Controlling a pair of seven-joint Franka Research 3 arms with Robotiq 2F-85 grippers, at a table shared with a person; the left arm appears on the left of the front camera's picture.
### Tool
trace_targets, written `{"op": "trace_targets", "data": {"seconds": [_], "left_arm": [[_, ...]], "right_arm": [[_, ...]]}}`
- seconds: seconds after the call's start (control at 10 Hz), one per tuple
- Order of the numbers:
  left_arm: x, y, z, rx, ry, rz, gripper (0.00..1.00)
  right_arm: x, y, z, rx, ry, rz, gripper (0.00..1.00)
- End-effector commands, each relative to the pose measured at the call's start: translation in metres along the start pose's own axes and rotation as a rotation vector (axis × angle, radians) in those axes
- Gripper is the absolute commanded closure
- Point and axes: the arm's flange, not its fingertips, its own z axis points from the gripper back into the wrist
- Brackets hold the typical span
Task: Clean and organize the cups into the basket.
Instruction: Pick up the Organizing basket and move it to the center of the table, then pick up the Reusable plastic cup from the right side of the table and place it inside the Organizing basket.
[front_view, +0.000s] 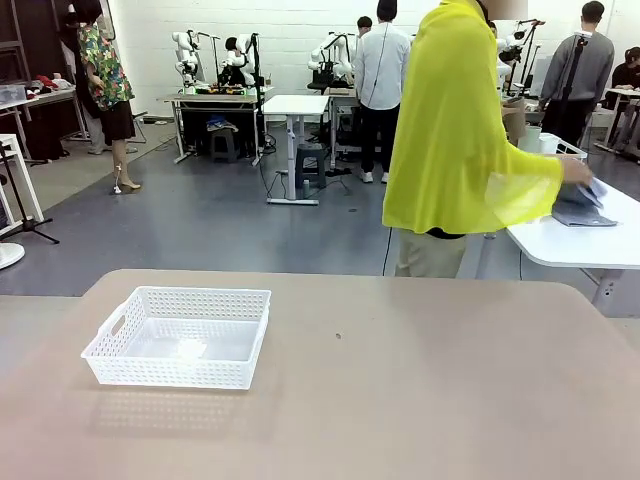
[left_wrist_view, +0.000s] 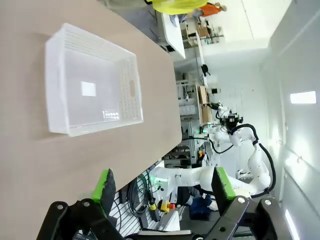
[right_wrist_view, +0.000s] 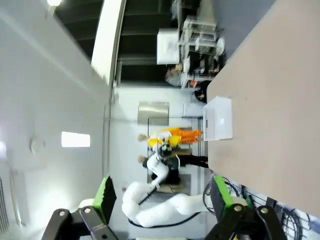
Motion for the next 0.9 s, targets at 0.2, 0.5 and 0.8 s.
{"op": "trace_targets", "data": {"seconds": [0.2, 0.5, 0.8], "left_arm": [[-0.009, 0.015, 0.032, 0.037, -0.043, 0.009, 0.0], [-0.012, 0.017, 0.034, 0.039, -0.062, 0.026, 0.0], [-0.012, 0.017, 0.034, 0.039, -0.062, 0.026, 0.0]], "right_arm": [[-0.003, -0.003, 0.039, -0.112, -0.138, -0.146, 0.0], [-0.006, -0.005, 0.041, -0.33, -0.102, -0.191, 0.0], [-0.005, -0.01, 0.051, -0.239, -0.129, -0.157, 0.0]]}}
